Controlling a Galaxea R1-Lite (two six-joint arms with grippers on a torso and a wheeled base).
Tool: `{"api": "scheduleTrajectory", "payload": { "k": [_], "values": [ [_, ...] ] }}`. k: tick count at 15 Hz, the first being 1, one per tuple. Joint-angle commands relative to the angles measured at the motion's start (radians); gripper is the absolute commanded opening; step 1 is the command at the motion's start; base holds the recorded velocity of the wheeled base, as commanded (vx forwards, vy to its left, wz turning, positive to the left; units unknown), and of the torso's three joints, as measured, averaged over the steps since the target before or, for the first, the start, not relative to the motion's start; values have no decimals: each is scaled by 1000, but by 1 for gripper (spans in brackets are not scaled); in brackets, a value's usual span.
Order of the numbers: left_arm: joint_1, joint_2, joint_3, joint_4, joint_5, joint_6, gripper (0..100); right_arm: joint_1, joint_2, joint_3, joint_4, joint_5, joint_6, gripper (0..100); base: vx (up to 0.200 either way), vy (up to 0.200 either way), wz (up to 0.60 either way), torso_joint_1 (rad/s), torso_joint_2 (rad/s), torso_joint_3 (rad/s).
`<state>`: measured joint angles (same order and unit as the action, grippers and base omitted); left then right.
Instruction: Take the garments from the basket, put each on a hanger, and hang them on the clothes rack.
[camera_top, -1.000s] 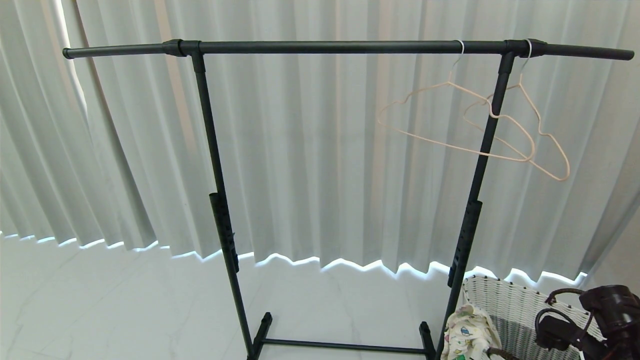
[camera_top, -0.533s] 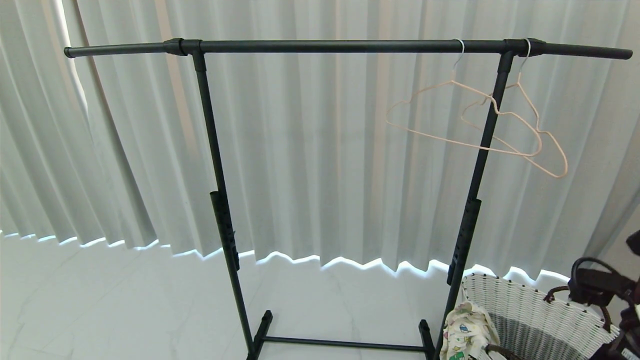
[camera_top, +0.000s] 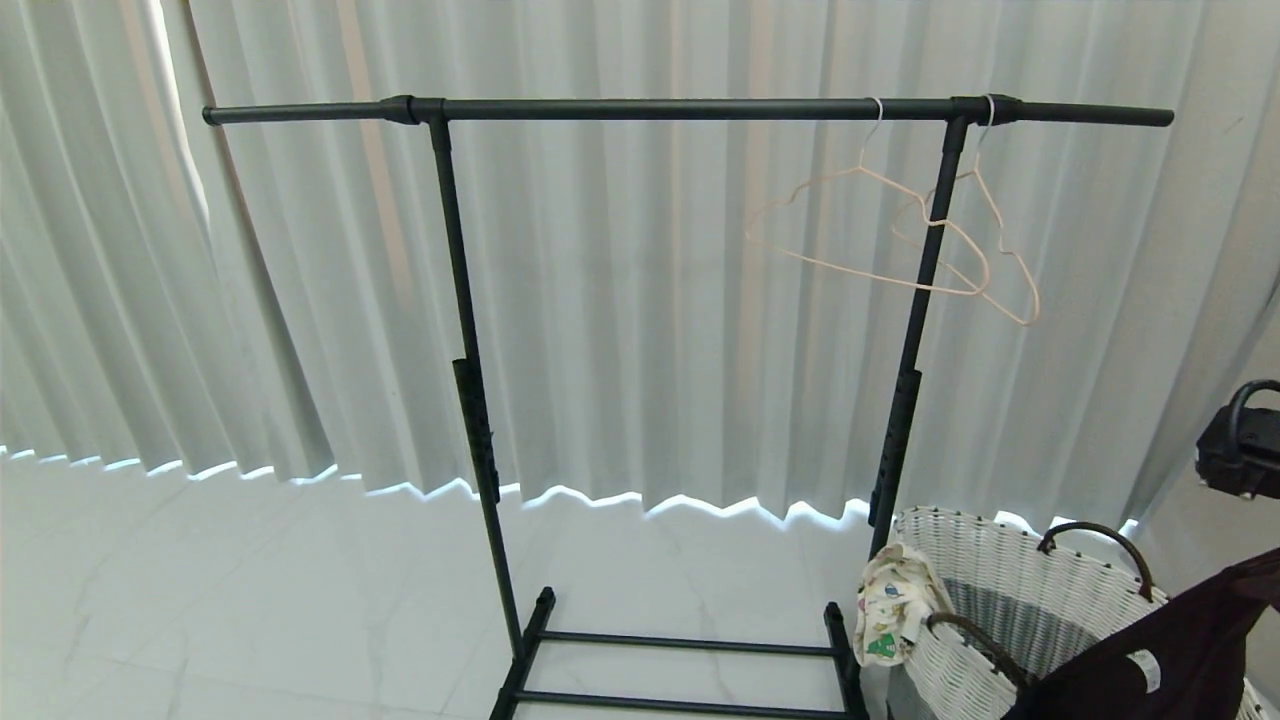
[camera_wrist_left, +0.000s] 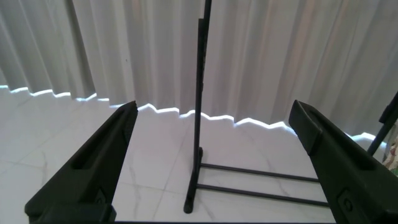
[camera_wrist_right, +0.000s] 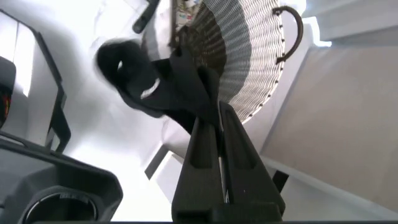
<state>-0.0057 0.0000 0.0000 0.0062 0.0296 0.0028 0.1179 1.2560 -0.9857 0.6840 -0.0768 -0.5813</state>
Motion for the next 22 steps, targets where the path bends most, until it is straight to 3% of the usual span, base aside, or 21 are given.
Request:
{"api": "scheduleTrajectory", "payload": {
  "k": [1, 4, 6, 9, 13, 14, 15, 16, 17, 18, 19, 22],
  "values": [
    [1, 0, 0, 0, 1, 0, 100, 22, 2, -19, 0, 2, 0, 0, 0, 0, 0, 0, 0, 0],
    [0, 2, 0, 0, 1, 0, 100, 59, 2, -51, 55, 3, 0, 0, 0, 0, 0, 0, 0, 0],
    [1, 2, 0, 0, 0, 5, 100, 134, -4, -48, 74, 11, 11, 0, 0, 0, 0, 0, 0, 0],
    [1, 2, 0, 0, -25, 57, 100, 255, 16, -63, 74, 8, 113, 0, 0, 0, 0, 0, 0, 0],
    [1, 0, -2, -6, -33, 37, 100, 304, 20, -68, 74, 2, 138, 0, 0, 0, 0, 0, 0, 0],
    [-3, 14, -75, -23, -82, 68, 100, 306, 23, -73, 74, 2, 138, 0, 0, 0, 0, 0, 0, 0],
    [-17, 91, -173, -23, -192, 66, 100, 312, 30, -77, 74, 2, 139, 0, 0, 0, 0, 0, 0, 0],
    [-19, 213, -275, -34, -218, 37, 100, 315, 37, -79, 72, 8, 141, 0, 0, 0, 0, 0, 0, 0],
    [-19, 359, -368, -35, -218, 13, 100, 316, 53, -91, 68, 12, 141, 0, 0, 0, 0, 0, 0, 0],
    [-19, 359, -368, -35, -218, 13, 100, 316, 53, -91, 68, 12, 141, 0, 0, 0, 0, 0, 0, 0],
    [-22, 614, -509, -35, -223, 16, 100, 339, 80, -140, 68, 49, 144, 0, 0, 0, 0, 0, 0, 0],
    [-138, 931, -594, -40, -221, 137, 100, 378, 145, -264, 68, 97, 146, 0, 0, 0, 0, 0, 0, 0]
  ]
}}
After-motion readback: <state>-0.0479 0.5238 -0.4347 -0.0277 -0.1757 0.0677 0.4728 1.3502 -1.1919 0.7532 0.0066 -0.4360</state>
